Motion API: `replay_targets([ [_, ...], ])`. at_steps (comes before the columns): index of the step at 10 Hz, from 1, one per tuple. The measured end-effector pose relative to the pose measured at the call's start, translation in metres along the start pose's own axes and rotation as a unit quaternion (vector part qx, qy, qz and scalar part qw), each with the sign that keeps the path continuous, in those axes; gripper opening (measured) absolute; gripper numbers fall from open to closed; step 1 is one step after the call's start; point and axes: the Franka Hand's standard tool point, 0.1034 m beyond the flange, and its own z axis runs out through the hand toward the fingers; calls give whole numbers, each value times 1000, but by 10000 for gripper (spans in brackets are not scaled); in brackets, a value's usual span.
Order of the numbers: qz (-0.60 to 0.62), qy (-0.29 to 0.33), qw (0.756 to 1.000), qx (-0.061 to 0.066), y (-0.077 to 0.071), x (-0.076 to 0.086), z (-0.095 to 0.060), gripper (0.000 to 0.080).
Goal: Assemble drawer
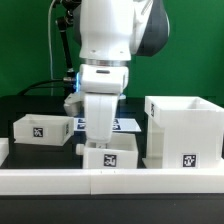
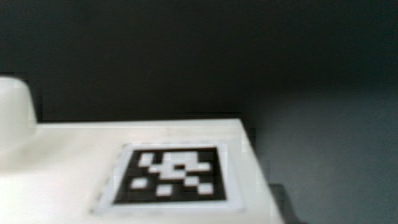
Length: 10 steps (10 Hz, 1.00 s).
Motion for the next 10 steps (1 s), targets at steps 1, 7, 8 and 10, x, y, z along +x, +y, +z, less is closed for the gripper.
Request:
replay_targets([
  [1,-3,0,1000,-2,2,2,-1,41],
  [7,-10,1,1000,5,3,10,1,41],
  [8,-11,2,1000,2,5,12,1,41],
  [10,-15,2,1000,6,6,15,0,41],
])
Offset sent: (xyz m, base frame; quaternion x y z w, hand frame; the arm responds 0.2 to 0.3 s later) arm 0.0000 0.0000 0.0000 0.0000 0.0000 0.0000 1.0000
